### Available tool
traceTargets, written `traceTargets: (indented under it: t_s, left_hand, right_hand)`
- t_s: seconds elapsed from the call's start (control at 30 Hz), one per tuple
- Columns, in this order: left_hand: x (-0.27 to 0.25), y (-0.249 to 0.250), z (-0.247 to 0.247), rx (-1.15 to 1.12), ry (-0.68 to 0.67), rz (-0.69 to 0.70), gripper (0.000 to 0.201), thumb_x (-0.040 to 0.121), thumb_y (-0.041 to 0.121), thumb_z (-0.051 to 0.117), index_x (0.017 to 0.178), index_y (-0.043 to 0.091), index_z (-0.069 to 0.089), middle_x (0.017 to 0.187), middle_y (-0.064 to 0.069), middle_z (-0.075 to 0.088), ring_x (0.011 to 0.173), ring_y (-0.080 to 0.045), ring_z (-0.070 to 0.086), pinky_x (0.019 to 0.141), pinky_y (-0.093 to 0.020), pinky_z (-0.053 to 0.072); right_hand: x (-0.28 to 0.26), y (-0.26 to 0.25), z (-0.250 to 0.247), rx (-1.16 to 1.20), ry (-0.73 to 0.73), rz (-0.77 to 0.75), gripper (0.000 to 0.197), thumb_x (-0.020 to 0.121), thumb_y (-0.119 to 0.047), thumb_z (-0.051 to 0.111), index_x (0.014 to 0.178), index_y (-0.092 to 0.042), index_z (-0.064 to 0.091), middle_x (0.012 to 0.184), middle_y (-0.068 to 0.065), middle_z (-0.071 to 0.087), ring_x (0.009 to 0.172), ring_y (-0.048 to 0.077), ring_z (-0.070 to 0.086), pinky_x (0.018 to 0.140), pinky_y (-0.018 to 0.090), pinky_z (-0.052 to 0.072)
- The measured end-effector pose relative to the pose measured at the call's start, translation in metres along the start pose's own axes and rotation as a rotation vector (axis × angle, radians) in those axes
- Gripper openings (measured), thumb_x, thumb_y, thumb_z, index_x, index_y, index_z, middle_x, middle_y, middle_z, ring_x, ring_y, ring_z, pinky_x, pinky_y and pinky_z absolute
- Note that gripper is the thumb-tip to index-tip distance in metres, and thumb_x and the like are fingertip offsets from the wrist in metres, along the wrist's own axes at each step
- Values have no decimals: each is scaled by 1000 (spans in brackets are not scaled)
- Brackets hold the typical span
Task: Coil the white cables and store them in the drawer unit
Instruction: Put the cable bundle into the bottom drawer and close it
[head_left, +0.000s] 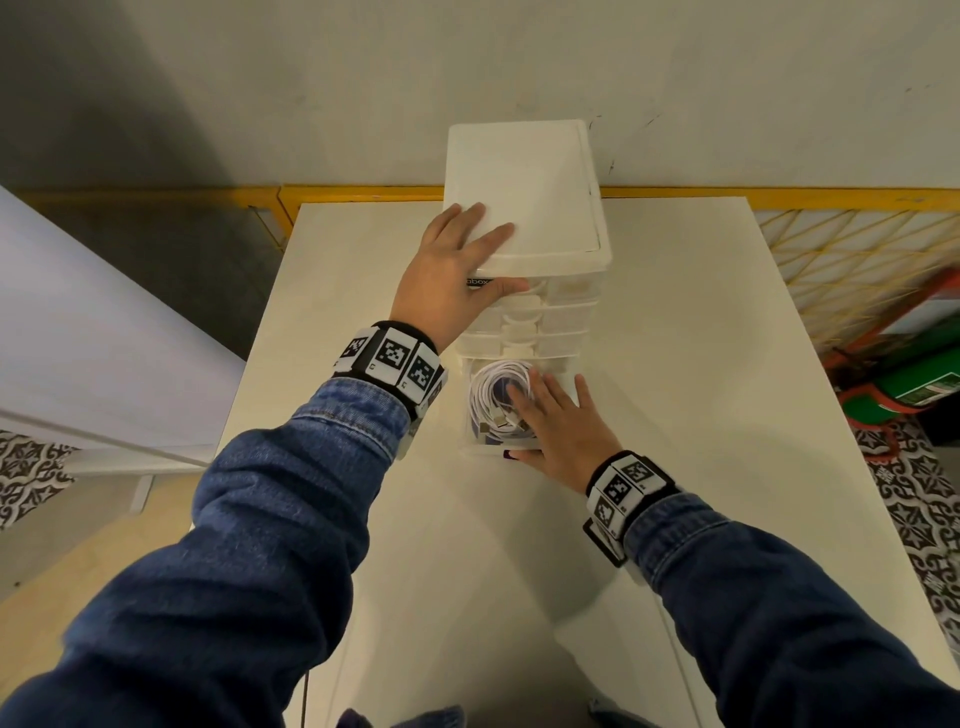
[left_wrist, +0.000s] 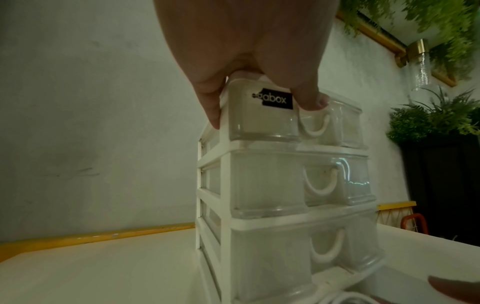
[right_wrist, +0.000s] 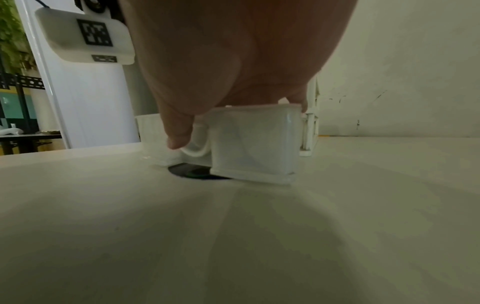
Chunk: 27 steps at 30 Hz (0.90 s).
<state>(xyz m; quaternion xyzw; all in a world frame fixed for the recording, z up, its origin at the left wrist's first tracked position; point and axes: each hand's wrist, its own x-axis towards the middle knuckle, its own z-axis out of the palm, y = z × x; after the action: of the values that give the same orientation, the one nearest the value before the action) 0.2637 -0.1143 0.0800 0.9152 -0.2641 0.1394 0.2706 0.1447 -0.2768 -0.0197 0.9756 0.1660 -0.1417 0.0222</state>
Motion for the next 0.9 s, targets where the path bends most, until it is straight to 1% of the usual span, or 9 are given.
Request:
traceTargets:
  t_s: [0.1, 0.17, 0.23, 0.33, 0.43, 0.47, 0.53, 0.67, 0.9]
  left_hand:
    - [0, 0, 0, 0, -2, -4, 66, 78, 59, 51, 129, 17, 57, 141, -19, 46, 135, -39, 33, 111, -40, 26]
    - [0, -1, 1, 3, 2, 3, 68, 78, 61, 51, 129, 17, 58, 141, -19, 47, 135, -39, 34, 110, -42, 27]
    - [0, -1, 1, -4, 8, 4, 73, 77, 68, 46, 129, 17, 58, 141, -18, 47, 135, -39, 34, 110, -40, 27]
    - [-1, 0, 1, -11, 14, 1, 75, 77, 69, 41, 129, 18, 57, 141, -18, 47, 135, -38, 33, 109, -37, 27]
    - [0, 0, 0, -3, -1, -1, 71, 77, 65, 49, 129, 18, 57, 141, -18, 46, 136, -38, 33, 110, -39, 27]
    - [0, -1, 0, 4, -3, 1, 68, 78, 62, 50, 129, 18, 57, 141, -18, 46, 136, -38, 33, 110, -40, 28]
    - [0, -2, 0, 12, -7, 3, 70, 77, 64, 49, 129, 18, 57, 141, -18, 47, 135, -38, 33, 109, -40, 29]
    - [0, -2, 1, 6, 6, 18, 73, 79, 68, 39, 128, 17, 58, 140, -18, 48, 134, -39, 35, 108, -40, 31]
    - [1, -3, 1, 9, 5, 18, 73, 78, 68, 41, 128, 17, 58, 140, -19, 48, 134, -39, 35, 108, -40, 30]
  right_hand:
    - [-2, -3, -2, 28, 49, 49, 95, 85, -53, 49, 145, -13, -13, 157, 14, -6, 144, 31, 5, 116, 53, 7]
    - [-3, -6, -3, 18, 82, 28, 96, 85, -50, 52, 145, -12, -12, 156, 14, -12, 144, 33, 2, 115, 54, 9]
    - [-2, -7, -3, 8, 107, -51, 90, 86, -44, 53, 146, -16, -8, 157, 13, -9, 144, 32, 1, 115, 56, 10]
    - [3, -6, -4, -3, 77, -150, 78, 90, -43, 47, 146, -22, -2, 157, 12, -2, 145, 31, -3, 116, 51, 3]
    - [8, -5, -3, 47, 9, -155, 71, 93, -45, 40, 146, -26, -4, 157, 12, -5, 144, 28, -12, 118, 43, -3]
    - [9, -4, -3, 63, -5, -157, 71, 94, -46, 39, 146, -26, -4, 157, 12, -6, 144, 28, -13, 117, 42, -3]
    - [10, -3, -5, 52, -38, -162, 70, 94, -47, 36, 146, -26, -6, 157, 12, -7, 144, 27, -13, 117, 40, -3]
    - [18, 1, -14, 10, -71, -139, 70, 94, -47, 35, 146, -25, -7, 157, 13, -3, 144, 29, -7, 119, 42, 3]
    - [23, -3, -15, 5, -81, -119, 70, 96, -42, 36, 146, -22, -9, 157, 14, -1, 144, 30, -3, 117, 42, 7]
